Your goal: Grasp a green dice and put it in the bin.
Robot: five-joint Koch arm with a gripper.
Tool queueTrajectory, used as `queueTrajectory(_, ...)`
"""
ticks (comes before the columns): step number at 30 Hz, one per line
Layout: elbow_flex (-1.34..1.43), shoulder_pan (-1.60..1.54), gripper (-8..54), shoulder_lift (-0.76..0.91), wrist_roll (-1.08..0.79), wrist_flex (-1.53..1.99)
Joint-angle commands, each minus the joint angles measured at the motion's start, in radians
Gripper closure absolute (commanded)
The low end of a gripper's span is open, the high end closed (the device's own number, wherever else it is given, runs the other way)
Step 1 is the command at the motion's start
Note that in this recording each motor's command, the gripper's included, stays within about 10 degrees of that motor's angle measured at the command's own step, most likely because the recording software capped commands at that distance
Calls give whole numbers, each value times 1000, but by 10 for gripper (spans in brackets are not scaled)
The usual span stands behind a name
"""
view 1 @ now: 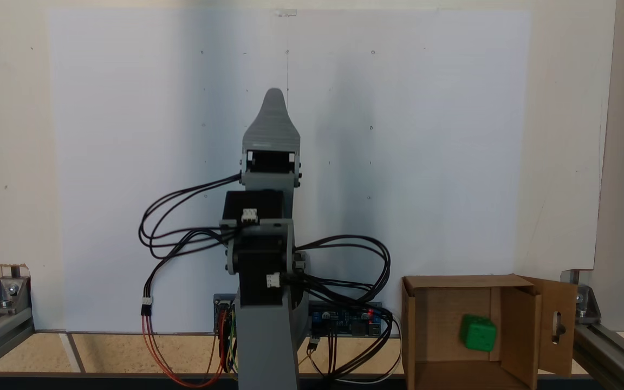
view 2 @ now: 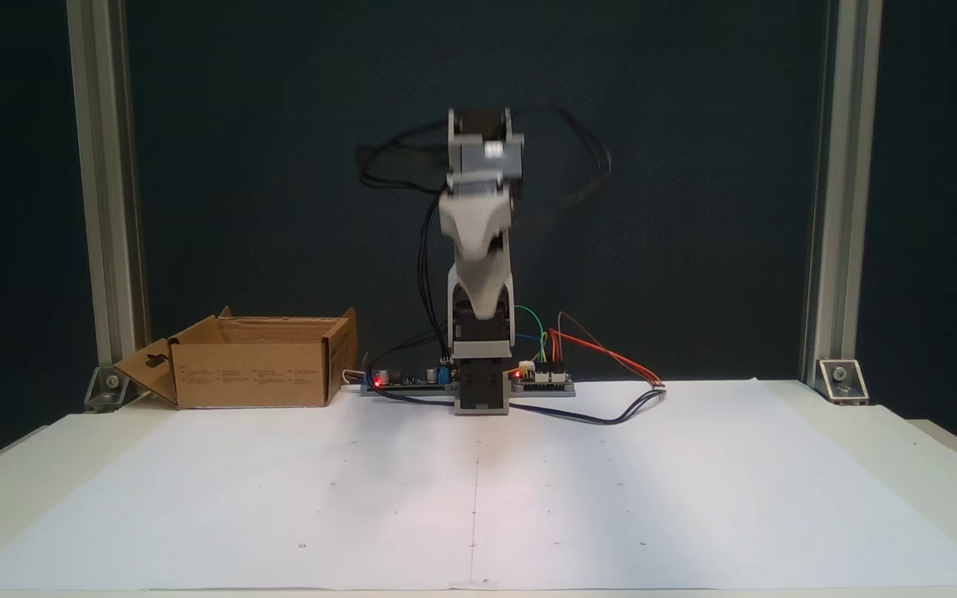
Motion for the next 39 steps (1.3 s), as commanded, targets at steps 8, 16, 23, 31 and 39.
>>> queueTrajectory(8, 472, 11, 0, 278, -20, -487)
queueTrajectory(16, 744, 52, 0, 295, -61, -854)
queueTrajectory(23, 896, 51, 2, 295, -66, -1161)
queueTrajectory(31, 1025, 51, 11, 296, -69, -1503)
queueTrajectory(39, 1146, 51, 11, 295, -77, -1828)
